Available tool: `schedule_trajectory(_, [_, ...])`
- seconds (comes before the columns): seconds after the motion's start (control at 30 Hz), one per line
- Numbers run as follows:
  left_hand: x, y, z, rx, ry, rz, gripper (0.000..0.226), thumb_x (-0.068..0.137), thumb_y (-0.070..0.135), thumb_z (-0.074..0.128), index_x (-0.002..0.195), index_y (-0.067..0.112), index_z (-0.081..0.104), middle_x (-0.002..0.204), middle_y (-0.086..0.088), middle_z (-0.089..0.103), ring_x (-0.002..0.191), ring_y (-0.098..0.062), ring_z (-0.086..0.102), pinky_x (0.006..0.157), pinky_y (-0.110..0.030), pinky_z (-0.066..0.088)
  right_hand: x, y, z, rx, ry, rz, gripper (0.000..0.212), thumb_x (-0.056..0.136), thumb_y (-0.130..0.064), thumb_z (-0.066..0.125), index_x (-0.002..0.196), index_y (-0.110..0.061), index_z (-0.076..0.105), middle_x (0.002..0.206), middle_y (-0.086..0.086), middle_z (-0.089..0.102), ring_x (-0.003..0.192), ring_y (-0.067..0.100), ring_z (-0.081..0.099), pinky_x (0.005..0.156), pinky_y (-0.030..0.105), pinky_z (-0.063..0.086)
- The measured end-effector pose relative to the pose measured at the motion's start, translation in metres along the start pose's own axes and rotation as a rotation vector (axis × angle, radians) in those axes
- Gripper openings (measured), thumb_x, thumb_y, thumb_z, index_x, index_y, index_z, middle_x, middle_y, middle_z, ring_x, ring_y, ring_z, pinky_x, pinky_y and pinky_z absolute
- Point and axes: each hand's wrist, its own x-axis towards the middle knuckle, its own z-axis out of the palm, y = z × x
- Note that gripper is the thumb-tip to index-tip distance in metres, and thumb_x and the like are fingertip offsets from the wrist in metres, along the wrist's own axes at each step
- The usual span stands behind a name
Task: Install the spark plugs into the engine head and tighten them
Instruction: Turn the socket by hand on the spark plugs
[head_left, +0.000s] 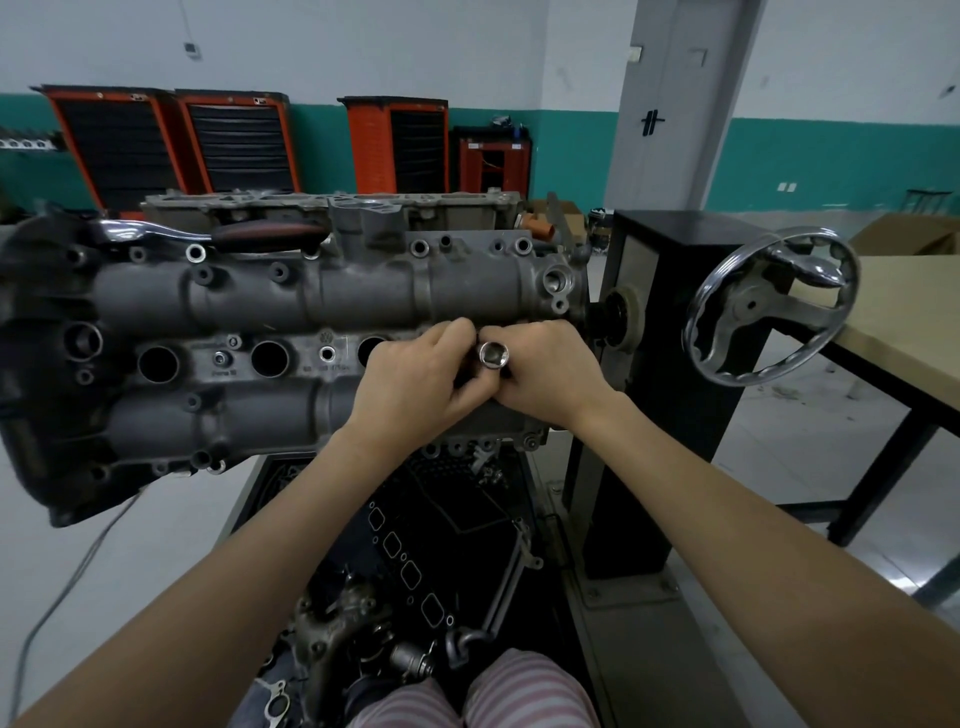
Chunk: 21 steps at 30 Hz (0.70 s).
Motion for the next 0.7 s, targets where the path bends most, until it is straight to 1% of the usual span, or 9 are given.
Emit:
schedule_trajectory(0.1, [0.0000,-0.0025,0.0017,0.014,0.021,0.013,0.033,0.083,0.032,0.052,0.059,0.009,0.047,0.049,-0.002,0.049,0.037,-0.020,0.046,0.044,-0.018,0.019,-0.0004,-0.0010,-0.0035,0.011,0.033,0.003,0.017,0.069,-0.009,0.069,0.059,-0.005,0.056,0.051,0.009,0.057,0.043,0.030,0.053,0.042,0.025,0.028])
schedule_trajectory(0.23, [-0.0008,-0.0018,0.0015,-0.033,-0.001,0.003,0.029,0.083,0.028,0.048,0.064,0.006,0.047,0.053,-0.005,0.049,0.037,-0.026,0.047,0.044,-0.020,0.020,0.0009,-0.0019,-0.0003,0.007,0.010,0.025,0.019,0.071,-0.014,0.067,0.072,-0.003,0.052,0.054,0.007,0.058,0.045,0.033,0.053,0.043,0.026,0.027])
schedule_trajectory(0.3, [0.0000,0.0001,-0.0004,-0.077,-0.012,-0.019,0.027,0.082,0.026,0.045,0.067,0.005,0.044,0.056,-0.007,0.048,0.038,-0.028,0.045,0.043,-0.021,0.021,0.0015,-0.0015,0.0004,0.016,0.008,0.012,0.021,0.071,-0.017,0.066,0.074,-0.003,0.050,0.054,0.006,0.056,0.044,0.031,0.052,0.043,0.026,0.026])
schedule_trajectory(0.43, [0.0001,0.0019,-0.0012,-0.072,-0.016,-0.021,0.026,0.081,0.027,0.047,0.066,0.007,0.043,0.055,-0.004,0.046,0.038,-0.025,0.045,0.041,-0.022,0.022,0.0004,-0.0011,-0.0014,0.002,0.022,-0.020,0.015,0.068,-0.008,0.068,0.067,-0.004,0.054,0.050,0.009,0.055,0.040,0.030,0.051,0.040,0.025,0.027])
schedule_trajectory(0.5, [-0.0005,-0.0002,0.0000,-0.038,-0.009,-0.020,0.029,0.082,0.029,0.050,0.063,0.008,0.045,0.053,-0.002,0.048,0.039,-0.023,0.046,0.043,-0.021,0.021,-0.0005,0.0006,-0.0001,0.002,0.040,-0.017,0.017,0.065,-0.005,0.071,0.061,-0.005,0.055,0.048,0.008,0.055,0.039,0.029,0.051,0.042,0.023,0.025])
schedule_trajectory(0.57, [-0.0006,-0.0023,0.0010,-0.016,0.007,-0.010,0.033,0.083,0.031,0.052,0.059,0.009,0.046,0.049,-0.003,0.048,0.038,-0.021,0.047,0.044,-0.020,0.021,-0.0003,0.0024,0.0031,-0.001,0.034,-0.010,0.018,0.064,-0.005,0.071,0.059,-0.005,0.055,0.049,0.008,0.056,0.040,0.029,0.051,0.043,0.023,0.025])
schedule_trajectory(0.63, [-0.0010,-0.0034,0.0017,-0.013,0.020,0.011,0.035,0.083,0.030,0.053,0.057,0.009,0.047,0.047,-0.003,0.048,0.037,-0.022,0.047,0.044,-0.020,0.021,0.0004,0.0032,0.0054,0.000,0.027,0.015,0.018,0.065,-0.007,0.072,0.062,-0.005,0.054,0.049,0.009,0.056,0.041,0.030,0.052,0.043,0.024,0.025])
schedule_trajectory(0.7, [-0.0015,-0.0027,0.0011,-0.043,0.014,0.010,0.032,0.083,0.028,0.051,0.060,0.008,0.046,0.048,-0.004,0.048,0.037,-0.024,0.047,0.044,-0.020,0.021,0.0002,0.0020,0.0060,0.008,0.025,0.031,0.020,0.068,-0.011,0.071,0.069,-0.004,0.052,0.051,0.008,0.056,0.042,0.031,0.052,0.044,0.025,0.024])
